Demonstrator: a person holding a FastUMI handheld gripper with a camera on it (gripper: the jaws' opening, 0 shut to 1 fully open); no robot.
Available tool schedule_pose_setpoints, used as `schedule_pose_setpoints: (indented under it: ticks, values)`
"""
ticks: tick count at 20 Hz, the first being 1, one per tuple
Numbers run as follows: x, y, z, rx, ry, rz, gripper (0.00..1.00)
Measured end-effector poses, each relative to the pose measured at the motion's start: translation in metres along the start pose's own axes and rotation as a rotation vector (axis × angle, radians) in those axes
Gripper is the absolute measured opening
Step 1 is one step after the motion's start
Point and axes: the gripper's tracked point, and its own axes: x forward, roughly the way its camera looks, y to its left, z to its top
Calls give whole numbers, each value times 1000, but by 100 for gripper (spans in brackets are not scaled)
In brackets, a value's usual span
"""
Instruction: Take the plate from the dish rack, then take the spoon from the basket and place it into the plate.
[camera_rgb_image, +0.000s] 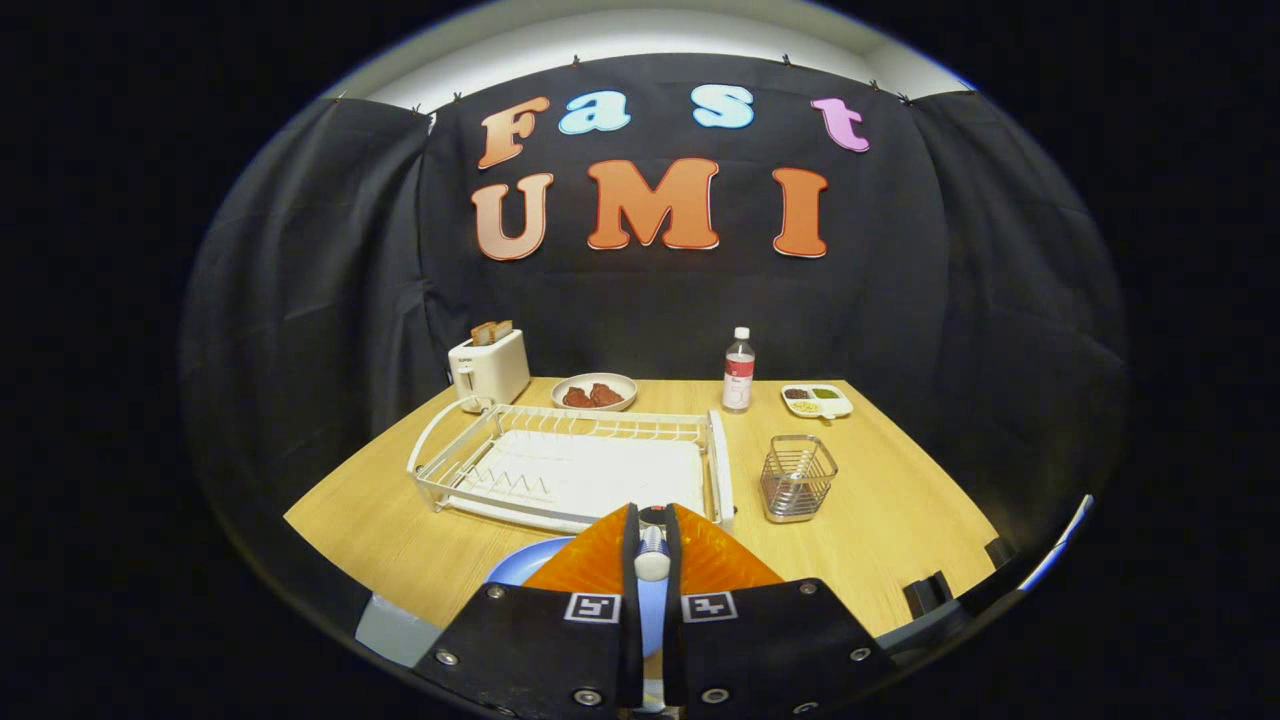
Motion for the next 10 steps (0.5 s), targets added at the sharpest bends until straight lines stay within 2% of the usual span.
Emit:
schedule_pose_setpoints:
  ticks: [5,10]
  values:
    - [12,35,-25,-6,46,89,8]
    - [29,56,-44,-17,88,141,8]
